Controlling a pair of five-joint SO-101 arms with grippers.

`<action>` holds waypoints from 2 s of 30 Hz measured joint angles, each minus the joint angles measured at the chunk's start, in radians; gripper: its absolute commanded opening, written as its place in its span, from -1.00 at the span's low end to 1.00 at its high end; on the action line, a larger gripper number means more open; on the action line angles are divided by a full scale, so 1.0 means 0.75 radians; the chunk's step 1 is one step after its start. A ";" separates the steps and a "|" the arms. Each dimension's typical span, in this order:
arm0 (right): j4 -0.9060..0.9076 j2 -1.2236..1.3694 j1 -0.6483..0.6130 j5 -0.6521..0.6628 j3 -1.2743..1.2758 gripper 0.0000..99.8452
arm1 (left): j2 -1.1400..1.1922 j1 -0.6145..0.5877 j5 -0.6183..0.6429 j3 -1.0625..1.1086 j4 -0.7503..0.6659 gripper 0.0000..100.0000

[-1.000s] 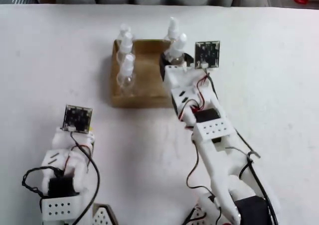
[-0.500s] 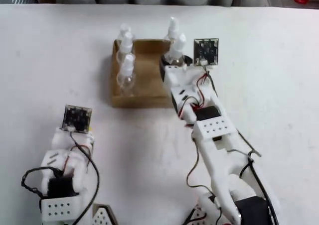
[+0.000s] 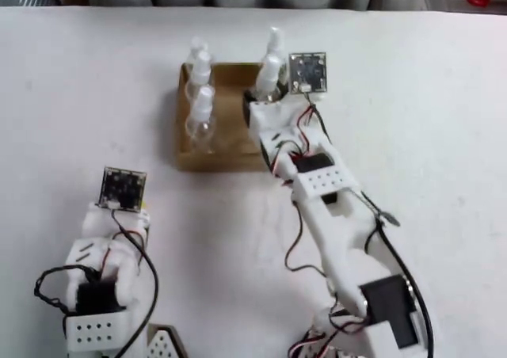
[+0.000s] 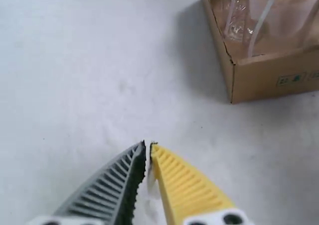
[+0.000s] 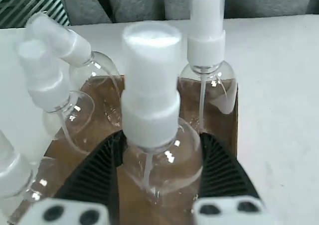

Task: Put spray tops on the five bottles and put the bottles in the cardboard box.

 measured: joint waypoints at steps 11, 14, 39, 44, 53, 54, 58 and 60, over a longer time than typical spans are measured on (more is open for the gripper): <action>-0.100 0.096 0.045 0.000 -0.023 -0.97 | 0.000 0.000 0.000 0.000 0.000 -0.95; -0.100 0.096 0.045 0.000 -0.023 -0.97 | 0.000 0.000 0.000 0.000 0.000 -0.95; -0.293 0.243 0.045 0.000 0.018 -0.97 | 0.000 0.000 -0.002 0.000 0.000 -0.95; -0.317 0.231 0.043 0.002 0.063 -0.97 | 0.000 0.000 -0.002 0.000 0.000 -0.95; -0.317 0.192 0.039 0.098 0.117 -0.97 | 0.000 0.000 -0.002 0.000 0.000 -0.95; -0.317 0.190 0.035 0.123 0.123 -0.97 | 0.000 0.000 -0.002 0.000 0.000 -0.95; -0.319 0.168 0.020 0.139 0.160 -0.97 | 0.000 0.000 -0.002 0.000 0.000 -0.95; -0.319 0.168 0.014 0.139 0.166 -0.97 | 0.000 0.000 -0.002 0.000 0.000 -0.95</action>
